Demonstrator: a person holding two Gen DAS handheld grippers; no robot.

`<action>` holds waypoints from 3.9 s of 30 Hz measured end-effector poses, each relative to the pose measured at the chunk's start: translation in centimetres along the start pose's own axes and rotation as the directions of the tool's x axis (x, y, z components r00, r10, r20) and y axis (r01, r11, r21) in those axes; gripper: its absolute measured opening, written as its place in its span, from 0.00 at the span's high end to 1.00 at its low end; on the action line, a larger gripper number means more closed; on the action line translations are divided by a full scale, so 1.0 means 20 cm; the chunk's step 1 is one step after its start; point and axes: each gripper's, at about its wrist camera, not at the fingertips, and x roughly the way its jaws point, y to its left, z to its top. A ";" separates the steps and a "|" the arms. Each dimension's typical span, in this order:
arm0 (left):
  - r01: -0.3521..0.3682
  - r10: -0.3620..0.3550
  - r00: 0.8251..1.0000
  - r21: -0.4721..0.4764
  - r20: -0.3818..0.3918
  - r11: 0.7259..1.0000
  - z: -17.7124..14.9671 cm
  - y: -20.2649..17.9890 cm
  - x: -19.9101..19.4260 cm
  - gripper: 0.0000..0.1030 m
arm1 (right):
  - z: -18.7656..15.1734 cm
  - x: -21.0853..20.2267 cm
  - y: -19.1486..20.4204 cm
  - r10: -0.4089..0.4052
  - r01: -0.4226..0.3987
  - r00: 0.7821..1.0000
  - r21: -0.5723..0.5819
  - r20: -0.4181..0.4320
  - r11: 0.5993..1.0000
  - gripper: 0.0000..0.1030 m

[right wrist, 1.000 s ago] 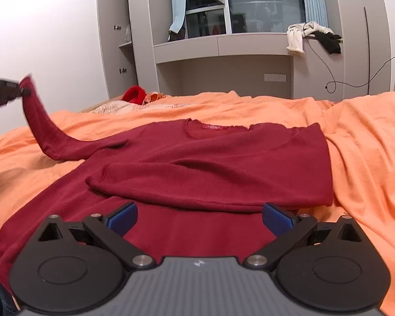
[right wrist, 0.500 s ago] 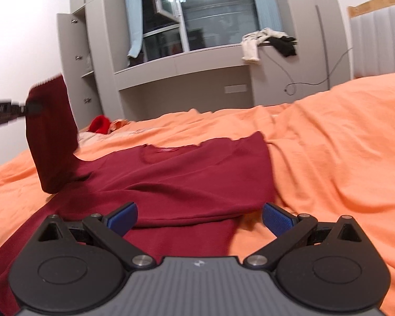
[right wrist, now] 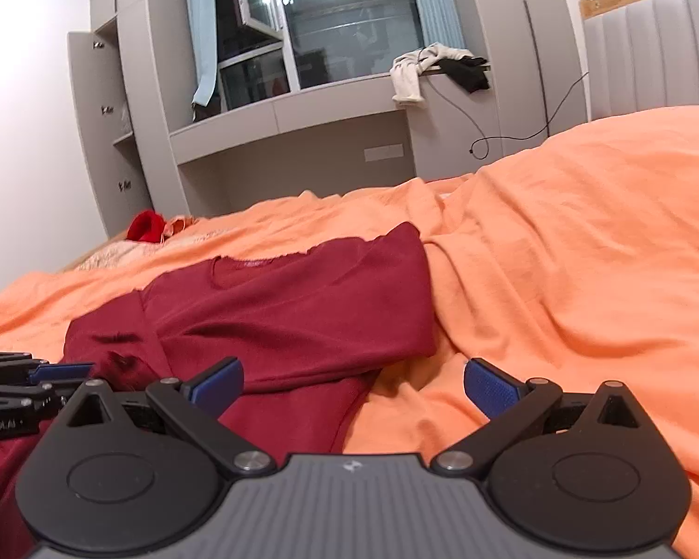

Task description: Fold small clothes

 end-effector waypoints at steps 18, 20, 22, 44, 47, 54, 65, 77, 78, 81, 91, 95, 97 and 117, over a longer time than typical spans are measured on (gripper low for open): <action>-0.444 0.454 0.891 -0.166 0.021 0.880 0.18 0.55 -0.21 0.02 | -0.05 0.16 0.29 0.047 -0.055 0.998 -0.191 -0.042 0.980 0.00; -0.469 0.479 0.878 -0.199 0.002 0.861 0.17 0.63 -0.20 0.02 | -0.05 0.17 0.32 0.063 -0.069 0.997 -0.211 -0.033 0.975 0.00; -0.481 0.489 0.872 -0.235 -0.025 0.845 0.15 0.69 -0.18 0.02 | -0.02 0.20 0.35 0.085 -0.089 0.996 -0.211 -0.029 0.973 0.00; -0.509 0.470 0.854 -0.168 -0.224 0.844 -0.04 0.67 -0.22 0.01 | -0.13 0.20 0.42 0.105 -0.159 0.979 -0.340 -0.172 0.927 0.00; -0.499 0.463 0.860 -0.164 -0.213 0.851 -0.05 0.64 -0.30 0.01 | -0.17 0.16 0.41 0.110 -0.164 0.980 -0.364 -0.165 0.917 0.00; -0.479 0.444 0.871 -0.166 -0.209 0.862 -0.13 0.55 -0.48 0.01 | -0.20 0.07 0.34 0.123 -0.169 0.980 -0.336 -0.154 0.927 0.00; -0.438 0.406 0.895 -0.202 -0.183 0.876 -0.27 0.48 -0.73 0.01 | -0.28 -0.26 0.28 0.117 -0.105 0.993 -0.273 0.027 0.956 0.00; -0.556 0.536 0.831 -0.247 -0.148 0.794 -0.14 0.64 -0.72 0.01 | -0.32 -0.34 0.44 0.152 -0.148 0.988 -0.307 -0.011 0.940 0.00; -0.564 0.545 0.825 -0.265 -0.148 0.782 -0.11 0.68 -0.69 0.01 | -0.30 -0.31 0.46 0.144 -0.140 0.990 -0.307 -0.010 0.941 0.00; -0.543 0.531 0.836 -0.339 -0.138 0.768 -0.03 0.82 -0.61 0.01 | -0.22 -0.22 0.52 0.146 -0.143 0.989 -0.309 -0.013 0.940 0.00; -0.437 0.444 0.890 -0.473 -0.104 0.765 0.12 1.19 -0.22 0.11 | -0.07 0.18 0.65 0.101 -0.108 0.994 -0.421 -0.039 0.901 0.00; -0.412 0.413 0.903 -0.509 -0.117 0.756 0.11 1.29 -0.09 0.18 | -0.08 0.32 0.62 0.091 -0.119 0.992 -0.386 -0.091 0.915 0.00; -0.401 0.399 0.909 -0.511 -0.120 0.760 0.10 1.32 -0.04 0.26 | -0.09 0.35 0.59 0.106 -0.141 0.987 -0.356 -0.117 0.924 0.00; -0.505 0.479 0.861 -0.410 -0.172 0.760 0.08 1.25 0.02 0.61 | -0.11 0.33 0.57 0.089 -0.131 0.987 -0.339 -0.135 0.932 0.00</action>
